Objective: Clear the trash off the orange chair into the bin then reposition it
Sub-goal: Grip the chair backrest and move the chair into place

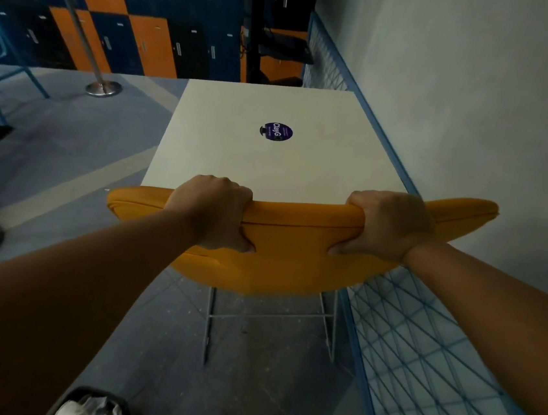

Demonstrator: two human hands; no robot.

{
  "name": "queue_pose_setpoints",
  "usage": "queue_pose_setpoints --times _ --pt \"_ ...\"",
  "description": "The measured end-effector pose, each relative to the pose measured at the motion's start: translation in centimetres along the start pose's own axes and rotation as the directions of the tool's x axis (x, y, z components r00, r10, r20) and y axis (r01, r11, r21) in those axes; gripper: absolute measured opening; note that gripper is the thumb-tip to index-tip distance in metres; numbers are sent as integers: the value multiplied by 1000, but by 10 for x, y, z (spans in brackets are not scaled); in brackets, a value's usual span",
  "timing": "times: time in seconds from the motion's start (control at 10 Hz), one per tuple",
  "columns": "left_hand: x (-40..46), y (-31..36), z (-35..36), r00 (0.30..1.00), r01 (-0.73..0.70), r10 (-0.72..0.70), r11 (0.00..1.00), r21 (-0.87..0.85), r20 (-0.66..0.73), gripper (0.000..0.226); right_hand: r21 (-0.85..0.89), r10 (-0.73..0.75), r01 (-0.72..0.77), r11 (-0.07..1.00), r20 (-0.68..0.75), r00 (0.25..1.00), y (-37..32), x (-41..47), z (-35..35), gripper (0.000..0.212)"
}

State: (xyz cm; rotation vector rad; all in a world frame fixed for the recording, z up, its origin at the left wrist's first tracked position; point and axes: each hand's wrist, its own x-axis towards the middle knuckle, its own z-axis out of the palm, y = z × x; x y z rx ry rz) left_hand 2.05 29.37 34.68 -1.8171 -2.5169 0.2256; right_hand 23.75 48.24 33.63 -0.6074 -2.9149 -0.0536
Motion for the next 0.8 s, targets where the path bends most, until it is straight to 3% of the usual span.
queue_pose_setpoints --times 0.4,0.5,0.6,0.7,0.8 --pt "-3 5 1 999 15 -13 999 -40 42 72 26 63 -65 998 96 993 -5 -2 -3 71" --pt "-1 3 -4 992 -8 18 997 -82 127 72 21 89 -93 995 155 984 -7 -1 -8 72" --pt "6 -5 -20 959 35 45 961 -275 279 76 38 109 -128 991 318 942 -7 10 -24 79" --pt "17 -20 -42 960 45 56 935 -352 273 89 51 105 -139 989 418 902 -11 33 -45 101" --pt "34 -38 -79 990 40 4 952 -305 142 91 94 116 -153 984 320 940 -22 59 -74 101"
